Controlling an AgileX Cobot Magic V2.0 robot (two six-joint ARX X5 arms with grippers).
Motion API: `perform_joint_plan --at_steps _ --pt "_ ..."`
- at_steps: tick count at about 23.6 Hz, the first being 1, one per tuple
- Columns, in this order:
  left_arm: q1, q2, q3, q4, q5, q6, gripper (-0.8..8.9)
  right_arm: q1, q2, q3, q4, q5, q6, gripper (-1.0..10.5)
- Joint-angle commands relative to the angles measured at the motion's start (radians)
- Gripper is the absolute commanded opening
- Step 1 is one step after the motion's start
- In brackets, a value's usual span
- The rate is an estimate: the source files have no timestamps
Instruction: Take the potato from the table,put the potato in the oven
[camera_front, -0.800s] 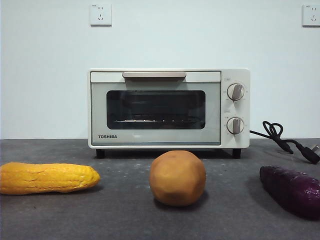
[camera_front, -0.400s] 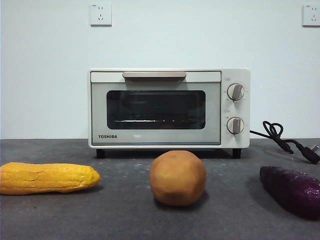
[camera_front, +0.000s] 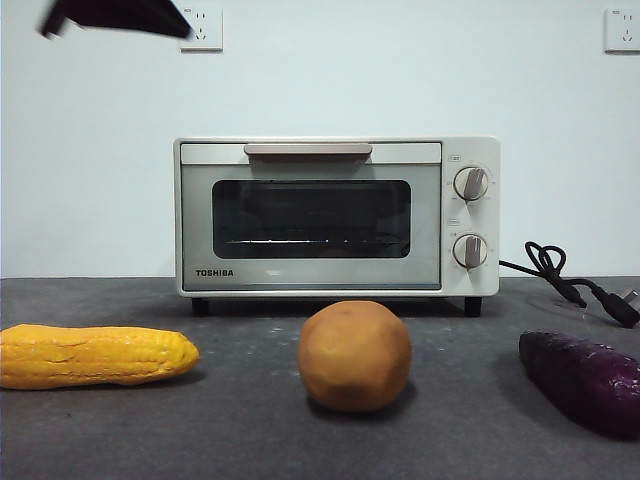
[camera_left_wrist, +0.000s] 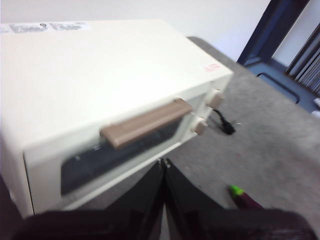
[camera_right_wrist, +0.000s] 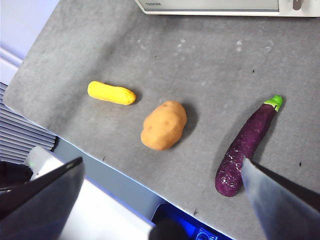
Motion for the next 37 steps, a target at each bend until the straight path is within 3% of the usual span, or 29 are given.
perform_joint_plan --at_steps 1,10,17,25,37 --pt "-0.03 0.125 0.082 0.014 -0.045 0.058 -0.08 0.003 0.001 -0.001 0.0 -0.002 0.012 7.2" --pt "-0.091 0.361 0.228 0.074 -0.111 0.089 -0.08 0.003 0.002 -0.001 -0.002 -0.001 0.013 7.2" --pt "-0.126 0.427 0.229 0.151 -0.164 0.119 -0.08 0.003 0.005 -0.001 -0.002 -0.001 0.021 7.2" --pt "-0.146 0.476 0.229 0.127 -0.22 0.158 -0.08 0.003 0.005 -0.001 -0.014 -0.001 0.031 7.2" --pt "-0.277 0.475 0.229 -0.341 -0.127 0.201 -0.08 0.003 0.005 -0.001 -0.021 -0.001 0.031 7.2"
